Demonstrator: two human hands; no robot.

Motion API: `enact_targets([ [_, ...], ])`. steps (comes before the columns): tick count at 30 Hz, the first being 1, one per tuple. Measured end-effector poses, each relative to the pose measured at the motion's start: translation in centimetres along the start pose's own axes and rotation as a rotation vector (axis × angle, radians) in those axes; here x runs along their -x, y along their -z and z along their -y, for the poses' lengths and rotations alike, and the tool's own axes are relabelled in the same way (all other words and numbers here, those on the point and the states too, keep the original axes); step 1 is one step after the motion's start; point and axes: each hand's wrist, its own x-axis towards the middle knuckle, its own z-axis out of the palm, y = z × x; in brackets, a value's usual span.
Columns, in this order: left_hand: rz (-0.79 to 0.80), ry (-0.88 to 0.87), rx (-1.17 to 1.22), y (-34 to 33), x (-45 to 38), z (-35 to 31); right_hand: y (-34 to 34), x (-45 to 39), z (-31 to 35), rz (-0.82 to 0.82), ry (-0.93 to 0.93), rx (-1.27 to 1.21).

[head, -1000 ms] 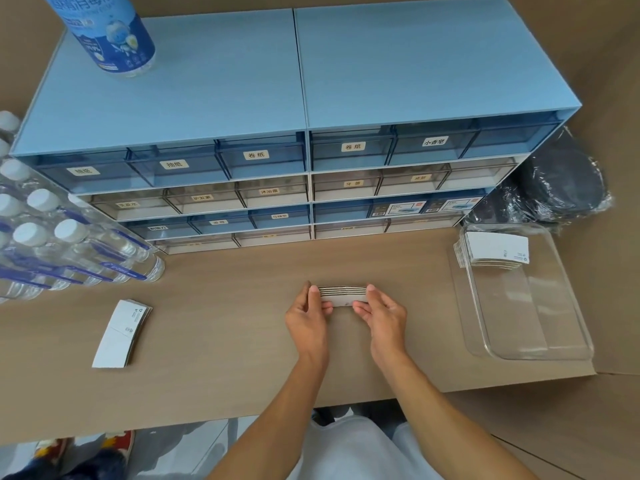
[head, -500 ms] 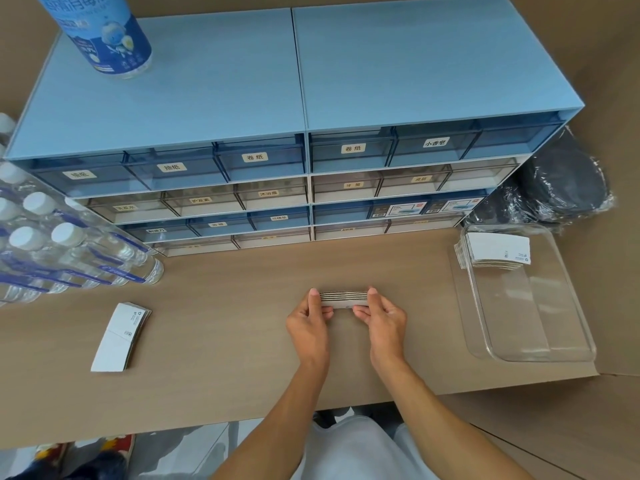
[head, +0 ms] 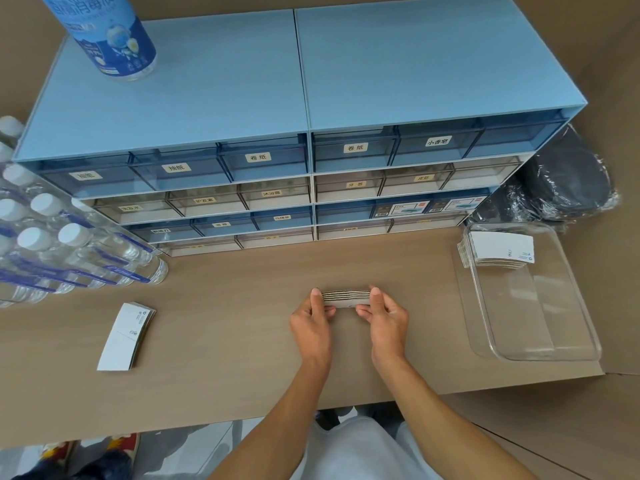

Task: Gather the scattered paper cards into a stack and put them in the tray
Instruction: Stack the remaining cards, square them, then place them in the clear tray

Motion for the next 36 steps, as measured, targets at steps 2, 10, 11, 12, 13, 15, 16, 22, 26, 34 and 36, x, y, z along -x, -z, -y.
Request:
enact_targets([
  [2, 0.041, 0.015, 0.008, 0.3, -0.1, 0.1, 0.1, 0.0, 0.1, 0.004, -0.001, 0.000],
  [10, 0.297, 0.017, -0.010, 2.1, -1.0, -0.1, 0.5, -0.1, 0.6, 0.059, 0.004, -0.009],
  [11, 0.291, 0.010, -0.034, 2.3, -1.1, -0.1, 0.5, -0.1, 0.6, 0.064, -0.001, -0.009],
  [12, 0.277, 0.003, -0.060, 2.4, -1.1, -0.1, 0.5, -0.1, 0.6, 0.071, -0.008, -0.009],
  [13, 0.265, -0.001, -0.077, 2.6, -1.2, -0.1, 0.6, -0.1, 0.7, 0.087, -0.020, -0.013],
  [15, 0.248, 0.000, -0.084, 2.9, -1.4, -0.2, 0.8, 0.2, 1.1, 0.157, -0.045, -0.017],
  [16, 0.239, 0.005, -0.086, 3.2, -1.5, -0.3, 0.9, 0.3, 1.3, 0.219, -0.033, 0.000],
  [22, 0.172, 0.069, -0.075, 4.7, -1.9, -0.8, 0.7, 0.8, 2.6, 0.361, 0.085, 0.232],
  [26, 0.111, 0.150, -0.026, 5.9, -2.1, -0.9, -0.6, 1.2, 2.8, 0.356, 0.028, 0.261],
  [34, -0.094, 0.257, 0.093, 10.5, -2.5, -0.9, -6.3, 2.8, 2.8, 0.450, -0.049, 0.350],
  [36, -0.159, 0.282, 0.122, 12.2, -2.6, -0.7, -8.5, 3.5, 2.8, 0.499, -0.040, 0.400],
])
